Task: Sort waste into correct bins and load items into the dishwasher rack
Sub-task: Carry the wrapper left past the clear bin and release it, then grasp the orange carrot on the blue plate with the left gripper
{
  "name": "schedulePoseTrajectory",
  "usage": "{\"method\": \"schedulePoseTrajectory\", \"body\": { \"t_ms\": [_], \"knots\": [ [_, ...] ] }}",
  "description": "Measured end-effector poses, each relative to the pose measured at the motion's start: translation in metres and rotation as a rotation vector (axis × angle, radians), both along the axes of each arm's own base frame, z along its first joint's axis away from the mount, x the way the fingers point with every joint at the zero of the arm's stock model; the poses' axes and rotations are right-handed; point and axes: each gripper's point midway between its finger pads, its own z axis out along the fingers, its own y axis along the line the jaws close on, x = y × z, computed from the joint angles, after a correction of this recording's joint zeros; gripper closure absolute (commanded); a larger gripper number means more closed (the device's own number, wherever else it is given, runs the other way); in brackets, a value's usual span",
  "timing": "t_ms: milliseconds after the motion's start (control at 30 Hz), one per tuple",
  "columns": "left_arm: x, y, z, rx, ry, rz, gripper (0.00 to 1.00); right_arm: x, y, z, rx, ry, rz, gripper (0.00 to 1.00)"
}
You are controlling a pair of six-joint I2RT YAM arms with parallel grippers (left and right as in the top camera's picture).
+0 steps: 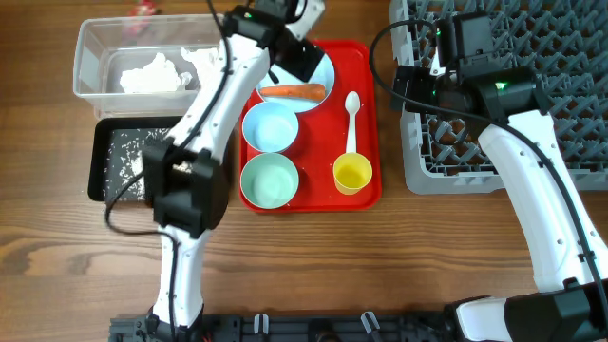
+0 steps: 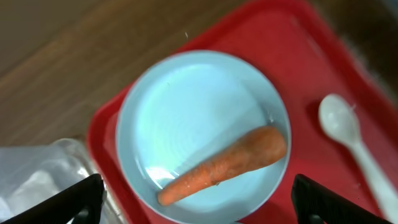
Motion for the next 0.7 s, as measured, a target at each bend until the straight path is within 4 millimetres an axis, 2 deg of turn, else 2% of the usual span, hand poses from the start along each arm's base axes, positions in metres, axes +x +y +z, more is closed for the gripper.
{"method": "schedulePoseTrajectory", "body": {
  "t_ms": [133,200,367,600,700],
  "knots": [
    [-0.002,0.002,-0.056,0.07,0.091,-0.059,0.1,-0.001,0.0,-0.001,-0.001,0.006,0.0,0.0],
    [-0.003,0.003,-0.07,0.085,0.112,-0.072,0.1,-0.002,0.0,-0.001,0.0,0.007,0.001,0.0],
    [-0.004,0.005,-0.079,0.096,0.128,-0.081,0.13,-0.002,0.0,-0.001,0.001,0.008,0.002,0.0],
    [-0.017,0.003,-0.085,0.083,0.188,-0.105,0.16,-0.002,0.0,-0.001,0.001,0.008,0.002,0.0],
    [-0.019,0.001,-0.093,0.078,0.207,-0.11,0.17,-0.002,0.0,-0.001,0.001,0.011,0.002,0.0]
  ]
}}
